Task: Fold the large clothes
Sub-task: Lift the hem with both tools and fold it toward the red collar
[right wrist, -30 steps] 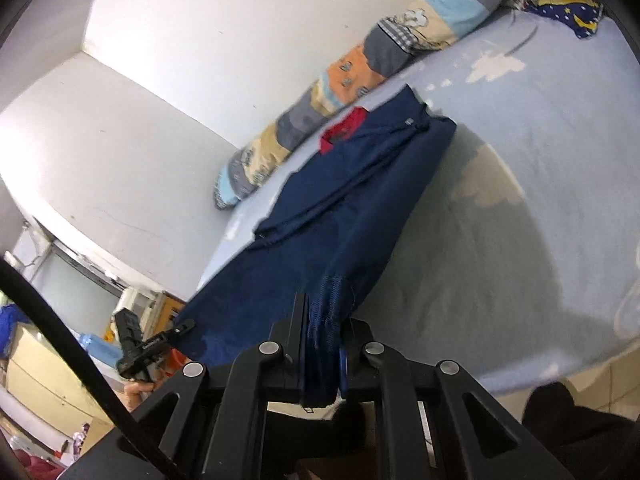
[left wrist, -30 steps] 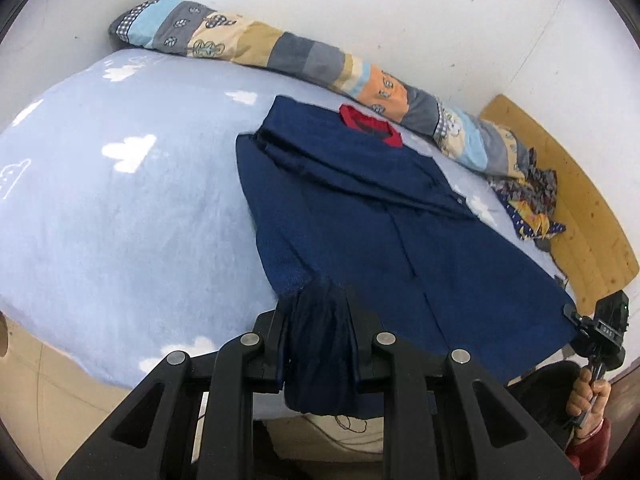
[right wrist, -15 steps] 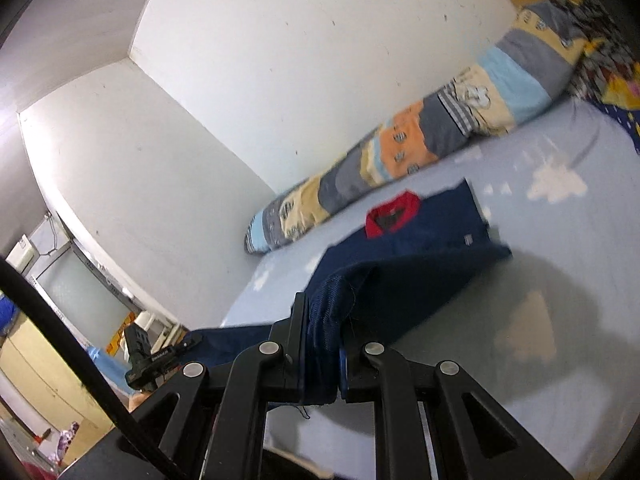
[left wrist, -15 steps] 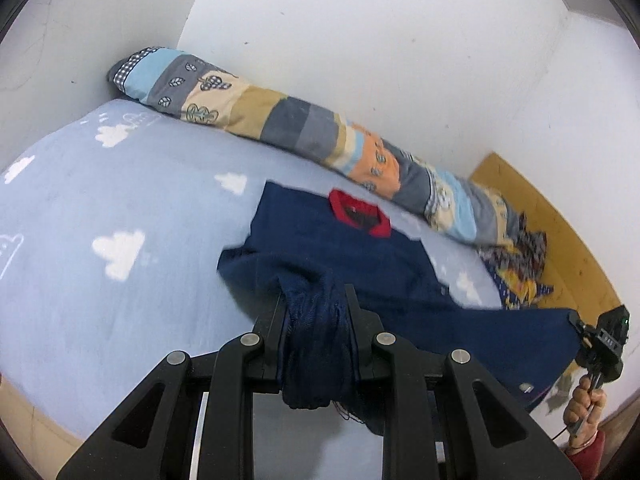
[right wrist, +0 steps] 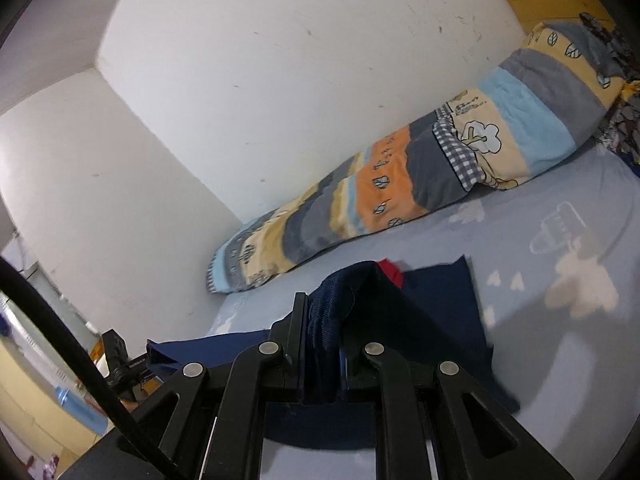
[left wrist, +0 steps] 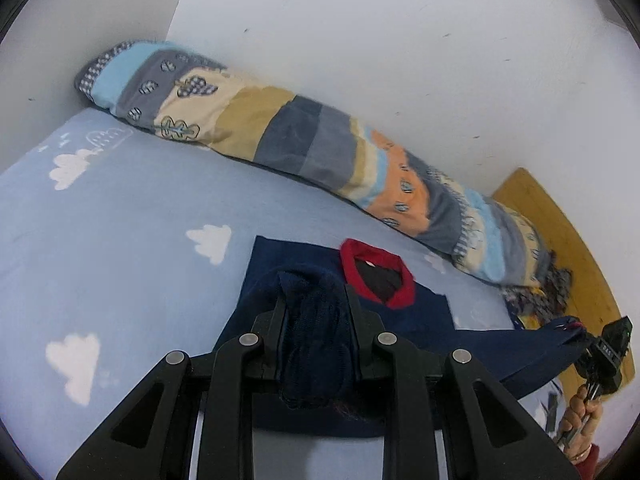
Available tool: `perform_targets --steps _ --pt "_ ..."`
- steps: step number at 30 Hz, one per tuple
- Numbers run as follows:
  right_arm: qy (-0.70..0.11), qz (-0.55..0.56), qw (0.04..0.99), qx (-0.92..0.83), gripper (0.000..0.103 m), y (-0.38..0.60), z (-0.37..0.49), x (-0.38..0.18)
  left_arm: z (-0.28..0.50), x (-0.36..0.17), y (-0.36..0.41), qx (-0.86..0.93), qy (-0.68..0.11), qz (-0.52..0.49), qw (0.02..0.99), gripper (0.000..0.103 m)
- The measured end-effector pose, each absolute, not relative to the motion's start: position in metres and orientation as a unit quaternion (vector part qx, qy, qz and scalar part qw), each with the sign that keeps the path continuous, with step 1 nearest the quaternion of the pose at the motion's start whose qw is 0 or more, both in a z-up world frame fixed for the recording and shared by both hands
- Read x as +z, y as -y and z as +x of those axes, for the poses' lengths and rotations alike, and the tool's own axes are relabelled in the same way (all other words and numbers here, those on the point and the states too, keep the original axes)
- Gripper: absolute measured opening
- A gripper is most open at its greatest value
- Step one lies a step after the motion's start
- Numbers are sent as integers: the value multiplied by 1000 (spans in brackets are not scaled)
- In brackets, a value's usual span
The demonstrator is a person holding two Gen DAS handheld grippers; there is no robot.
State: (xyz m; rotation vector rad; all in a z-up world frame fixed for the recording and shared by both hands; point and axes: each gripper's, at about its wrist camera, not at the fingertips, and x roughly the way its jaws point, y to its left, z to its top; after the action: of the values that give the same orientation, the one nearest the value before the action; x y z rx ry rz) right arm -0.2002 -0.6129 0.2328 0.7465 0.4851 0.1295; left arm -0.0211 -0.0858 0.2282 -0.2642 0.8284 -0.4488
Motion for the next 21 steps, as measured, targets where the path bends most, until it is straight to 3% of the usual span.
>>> perform_targets --steps 9,12,14,15,16,21 --pt "-312 380 871 -7 13 671 -47 141 128 137 146 -168 -482 -121 851 24" --pt "-344 403 848 -25 14 687 -9 103 160 104 146 -145 -510 -161 832 36" --pt "-362 448 817 -39 25 702 8 71 175 88 140 -138 -518 -207 818 63" --pt "-370 469 801 -41 41 708 14 58 179 84 136 -135 -516 -221 816 67" --pt "-372 489 788 -39 48 714 16 47 182 83 131 -130 -510 -235 817 73" --pt "-341 530 777 -13 55 728 9 32 183 97 104 -143 -459 -273 833 75"
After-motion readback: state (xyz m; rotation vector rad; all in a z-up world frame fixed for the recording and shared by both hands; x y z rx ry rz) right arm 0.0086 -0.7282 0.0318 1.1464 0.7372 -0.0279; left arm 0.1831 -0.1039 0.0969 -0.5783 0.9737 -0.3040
